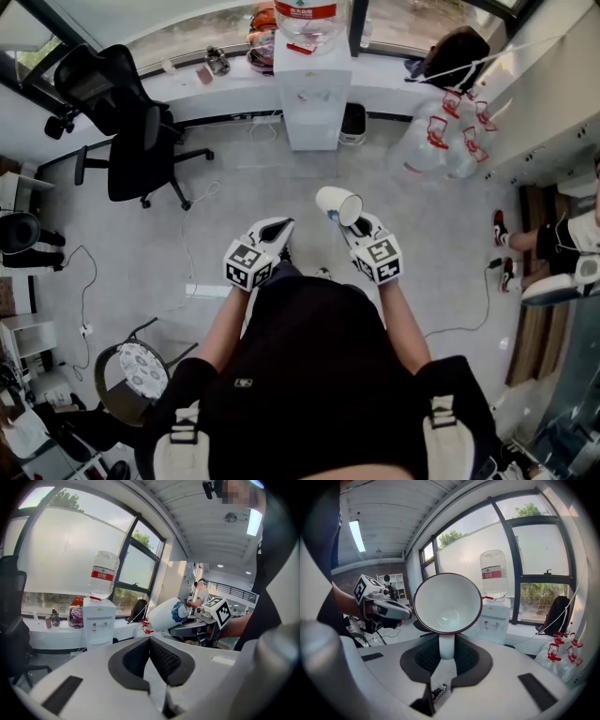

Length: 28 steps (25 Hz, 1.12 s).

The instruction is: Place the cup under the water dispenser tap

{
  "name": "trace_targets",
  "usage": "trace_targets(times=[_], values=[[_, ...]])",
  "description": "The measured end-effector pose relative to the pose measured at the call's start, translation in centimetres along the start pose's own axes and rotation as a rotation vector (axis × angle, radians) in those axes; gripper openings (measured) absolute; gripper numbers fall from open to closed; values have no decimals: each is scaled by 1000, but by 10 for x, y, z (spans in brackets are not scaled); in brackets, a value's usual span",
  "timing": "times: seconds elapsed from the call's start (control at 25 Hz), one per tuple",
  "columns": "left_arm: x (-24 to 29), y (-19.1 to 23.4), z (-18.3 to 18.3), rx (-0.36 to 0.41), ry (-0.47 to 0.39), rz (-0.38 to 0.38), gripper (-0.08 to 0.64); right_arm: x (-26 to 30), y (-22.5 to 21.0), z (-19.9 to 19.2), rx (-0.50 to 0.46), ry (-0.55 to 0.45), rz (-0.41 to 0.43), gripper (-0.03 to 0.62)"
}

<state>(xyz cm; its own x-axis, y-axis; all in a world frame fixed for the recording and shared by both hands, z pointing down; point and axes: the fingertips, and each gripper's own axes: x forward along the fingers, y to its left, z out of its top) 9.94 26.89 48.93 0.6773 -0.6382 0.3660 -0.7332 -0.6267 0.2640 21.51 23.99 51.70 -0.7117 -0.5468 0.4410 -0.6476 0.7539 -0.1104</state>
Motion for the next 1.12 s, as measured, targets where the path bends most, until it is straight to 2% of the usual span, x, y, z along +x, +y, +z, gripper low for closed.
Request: trace_targets(times=[0.36, 0.8, 1.12], values=[[2, 46, 11, -17, 2, -2, 0, 34, -4, 14, 0, 44, -2, 40], [14, 96, 37, -14, 7, -35, 0, 79, -19, 43, 17, 44, -27, 40], [26, 128, 46, -31, 15, -66, 0, 107, -31, 50, 33, 64, -52, 40]])
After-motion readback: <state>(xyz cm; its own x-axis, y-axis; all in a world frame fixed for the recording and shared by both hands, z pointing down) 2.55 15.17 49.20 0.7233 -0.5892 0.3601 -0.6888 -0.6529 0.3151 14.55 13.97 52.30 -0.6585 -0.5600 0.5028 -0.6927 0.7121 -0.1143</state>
